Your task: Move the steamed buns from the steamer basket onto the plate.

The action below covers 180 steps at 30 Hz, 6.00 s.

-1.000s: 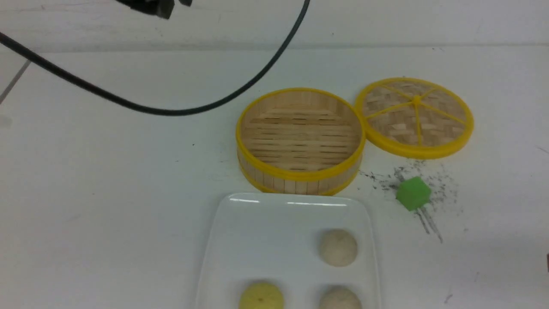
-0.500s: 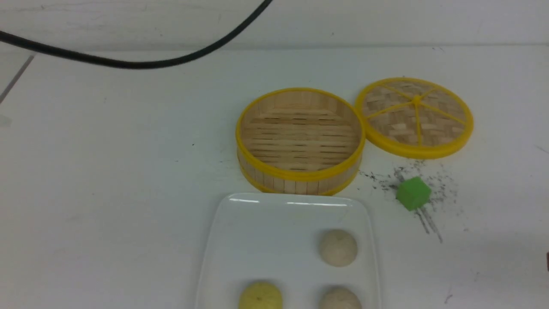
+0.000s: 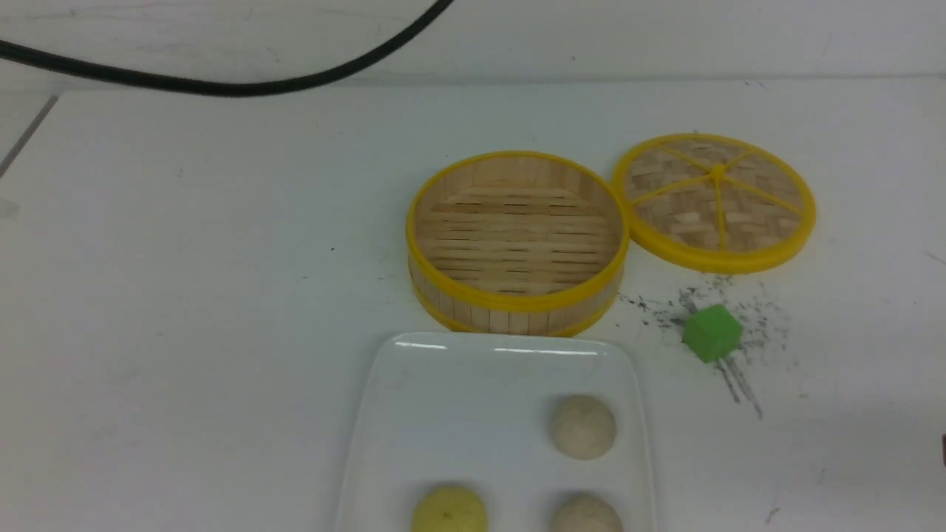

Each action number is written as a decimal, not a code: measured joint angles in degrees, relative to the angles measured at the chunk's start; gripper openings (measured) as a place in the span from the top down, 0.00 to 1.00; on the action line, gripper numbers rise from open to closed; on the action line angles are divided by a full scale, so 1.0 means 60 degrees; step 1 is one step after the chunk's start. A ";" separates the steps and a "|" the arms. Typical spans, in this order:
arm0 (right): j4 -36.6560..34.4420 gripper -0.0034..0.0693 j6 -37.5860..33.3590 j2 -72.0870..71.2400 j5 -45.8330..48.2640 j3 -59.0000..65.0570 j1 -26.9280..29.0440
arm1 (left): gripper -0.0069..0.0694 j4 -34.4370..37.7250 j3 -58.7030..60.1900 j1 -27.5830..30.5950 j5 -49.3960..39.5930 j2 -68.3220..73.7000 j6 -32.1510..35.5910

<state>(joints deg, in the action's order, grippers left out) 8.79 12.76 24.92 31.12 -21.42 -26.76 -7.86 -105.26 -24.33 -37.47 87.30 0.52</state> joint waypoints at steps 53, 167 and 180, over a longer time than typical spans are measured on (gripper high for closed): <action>0.0000 0.62 0.0000 0.0000 -0.0076 0.0000 0.0000 | 0.61 0.1068 0.0752 0.0000 -0.5561 -0.3066 -0.1267; 0.2199 0.62 0.0257 0.1091 -0.3918 0.0000 0.0000 | 0.81 -0.1744 1.5026 0.0000 0.9448 -0.6555 -0.3530; 0.1665 0.62 0.1935 0.0684 -0.2895 0.0000 0.0000 | 0.81 -0.1932 1.5026 0.0000 0.8244 -0.7839 -0.4013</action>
<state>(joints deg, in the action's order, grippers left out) 18.79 24.37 29.03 13.75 -21.42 -26.76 -19.45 -15.11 -24.33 11.99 40.26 -23.56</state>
